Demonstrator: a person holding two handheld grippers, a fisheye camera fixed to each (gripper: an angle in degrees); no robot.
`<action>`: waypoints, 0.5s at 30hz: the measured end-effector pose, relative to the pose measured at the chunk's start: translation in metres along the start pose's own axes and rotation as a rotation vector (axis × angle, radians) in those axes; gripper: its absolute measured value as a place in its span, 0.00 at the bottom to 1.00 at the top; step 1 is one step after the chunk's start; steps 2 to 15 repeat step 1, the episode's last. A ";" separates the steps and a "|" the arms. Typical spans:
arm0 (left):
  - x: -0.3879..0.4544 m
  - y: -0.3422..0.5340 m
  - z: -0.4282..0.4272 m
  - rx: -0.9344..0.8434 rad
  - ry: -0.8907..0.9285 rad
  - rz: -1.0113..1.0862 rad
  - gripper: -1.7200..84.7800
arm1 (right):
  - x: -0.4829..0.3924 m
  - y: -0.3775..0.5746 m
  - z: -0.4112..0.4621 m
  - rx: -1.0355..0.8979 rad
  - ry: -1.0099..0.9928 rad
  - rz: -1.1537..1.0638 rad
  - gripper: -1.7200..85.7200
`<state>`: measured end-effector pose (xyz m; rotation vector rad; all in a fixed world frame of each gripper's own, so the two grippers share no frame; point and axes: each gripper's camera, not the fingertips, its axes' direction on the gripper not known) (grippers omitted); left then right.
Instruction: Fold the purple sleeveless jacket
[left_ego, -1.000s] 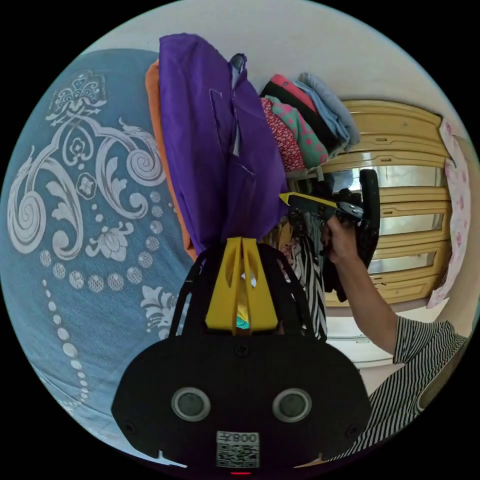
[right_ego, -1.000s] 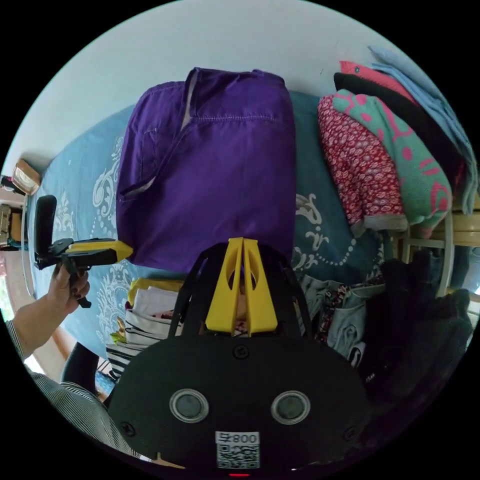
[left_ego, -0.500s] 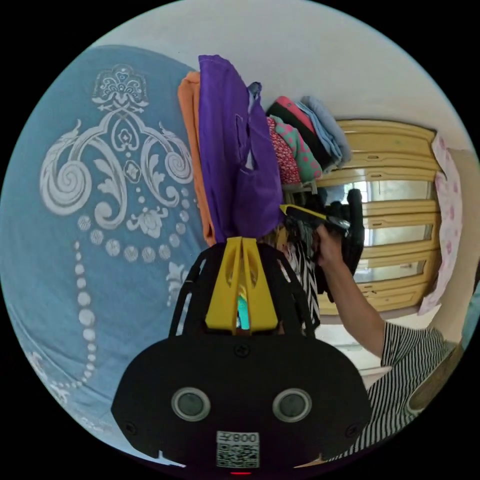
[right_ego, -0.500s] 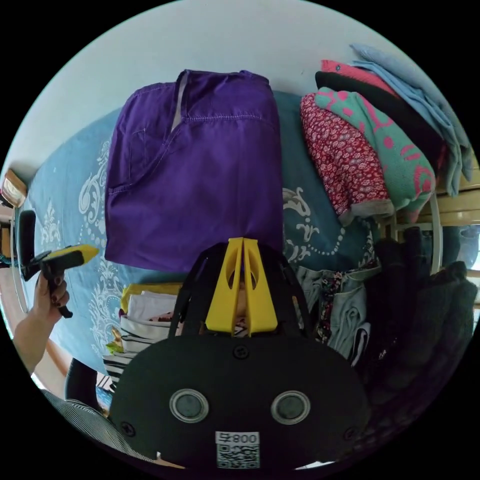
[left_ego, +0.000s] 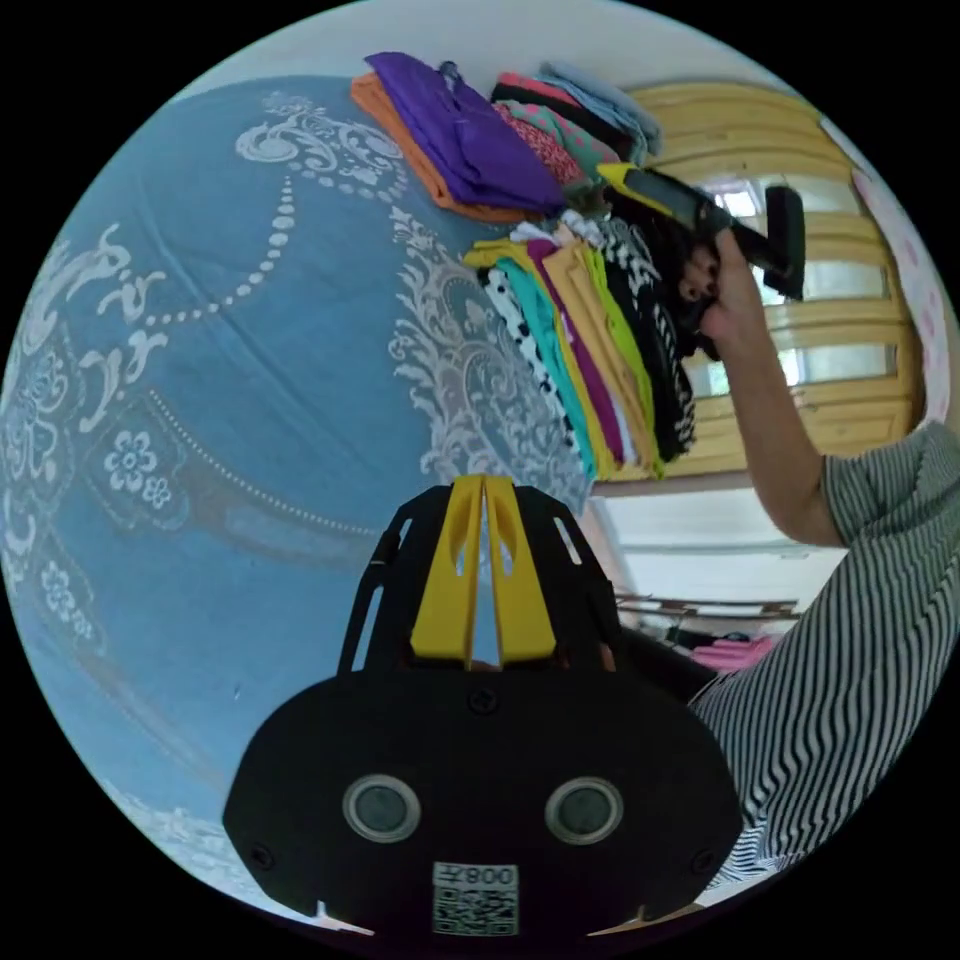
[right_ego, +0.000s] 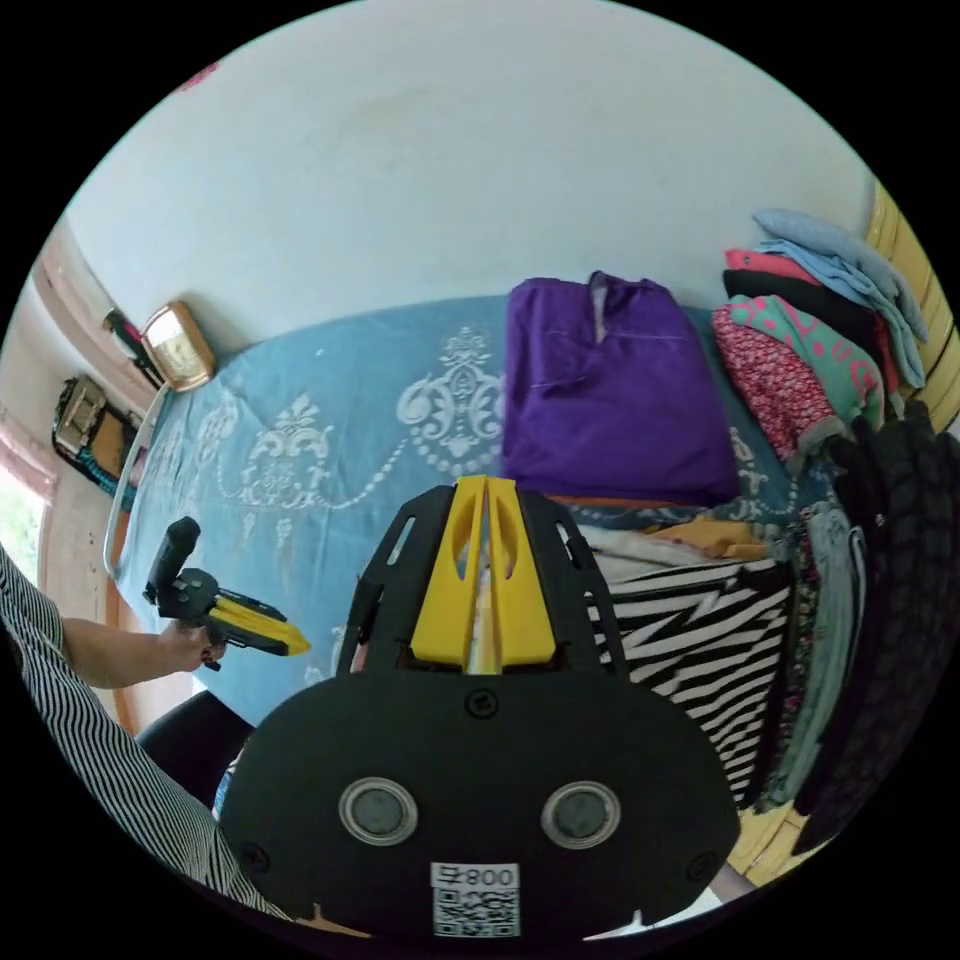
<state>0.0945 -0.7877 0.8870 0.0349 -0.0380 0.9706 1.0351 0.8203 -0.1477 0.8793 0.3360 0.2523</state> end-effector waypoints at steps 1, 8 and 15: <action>0.008 0.006 -0.001 -0.014 -0.041 0.016 0.02 | -0.011 0.008 0.003 -0.012 -0.016 -0.011 0.02; 0.008 0.006 -0.001 -0.014 -0.041 0.016 0.02 | -0.011 0.008 0.003 -0.012 -0.016 -0.011 0.02; 0.008 0.006 -0.001 -0.014 -0.041 0.016 0.02 | -0.011 0.008 0.003 -0.012 -0.016 -0.011 0.02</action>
